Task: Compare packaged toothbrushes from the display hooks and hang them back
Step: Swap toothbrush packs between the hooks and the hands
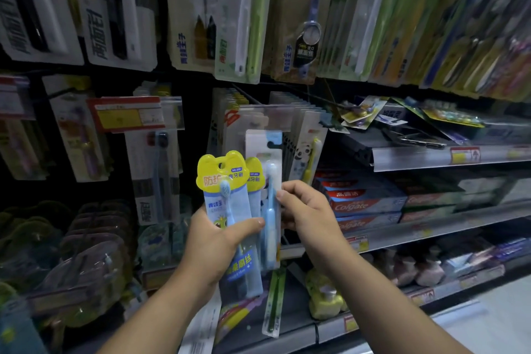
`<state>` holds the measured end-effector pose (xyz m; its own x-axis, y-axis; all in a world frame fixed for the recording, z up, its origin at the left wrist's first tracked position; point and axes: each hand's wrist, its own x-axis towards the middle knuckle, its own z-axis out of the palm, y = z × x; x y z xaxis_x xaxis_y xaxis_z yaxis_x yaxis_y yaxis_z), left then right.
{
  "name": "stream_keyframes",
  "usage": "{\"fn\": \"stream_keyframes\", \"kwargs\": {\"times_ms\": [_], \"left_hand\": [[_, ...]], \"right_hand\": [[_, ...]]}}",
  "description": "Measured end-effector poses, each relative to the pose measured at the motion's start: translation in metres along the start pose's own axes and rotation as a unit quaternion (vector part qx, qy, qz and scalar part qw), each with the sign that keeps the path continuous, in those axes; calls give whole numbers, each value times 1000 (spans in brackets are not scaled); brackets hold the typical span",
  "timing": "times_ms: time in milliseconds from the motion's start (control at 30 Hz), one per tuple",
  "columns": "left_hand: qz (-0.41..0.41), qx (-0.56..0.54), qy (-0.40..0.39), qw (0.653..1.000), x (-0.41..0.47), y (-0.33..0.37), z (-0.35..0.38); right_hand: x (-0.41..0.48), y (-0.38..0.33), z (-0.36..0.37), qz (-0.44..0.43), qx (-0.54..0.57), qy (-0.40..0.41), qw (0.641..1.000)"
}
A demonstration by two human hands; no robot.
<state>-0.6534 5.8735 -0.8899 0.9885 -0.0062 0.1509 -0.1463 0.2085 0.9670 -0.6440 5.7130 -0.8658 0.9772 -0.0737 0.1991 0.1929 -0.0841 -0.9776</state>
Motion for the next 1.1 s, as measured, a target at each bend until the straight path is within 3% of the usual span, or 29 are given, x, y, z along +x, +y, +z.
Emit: {"fn": "stream_keyframes", "kwargs": {"times_ms": [233,400,833,967,1033,1100], "left_hand": [[-12,0,46,999,4,-2,-5],[-17,4,47,999,4,-2,-7],[-27,11,40,999,-3,6,-18],[-31,8,52,998,-5,12,-29],[-34,-4,53,998,-6,18,-37],[-34,-18,56,998,-7,25,-46]], "right_hand": [[4,-3,-13,-77,-29,216,973],[15,-4,-33,-95,-78,303,945],[47,-5,-40,-35,-128,285,949],[50,-4,-30,-15,-153,327,932],[40,-6,-18,-56,-201,350,913],[26,-9,3,-125,-222,307,917]]}}
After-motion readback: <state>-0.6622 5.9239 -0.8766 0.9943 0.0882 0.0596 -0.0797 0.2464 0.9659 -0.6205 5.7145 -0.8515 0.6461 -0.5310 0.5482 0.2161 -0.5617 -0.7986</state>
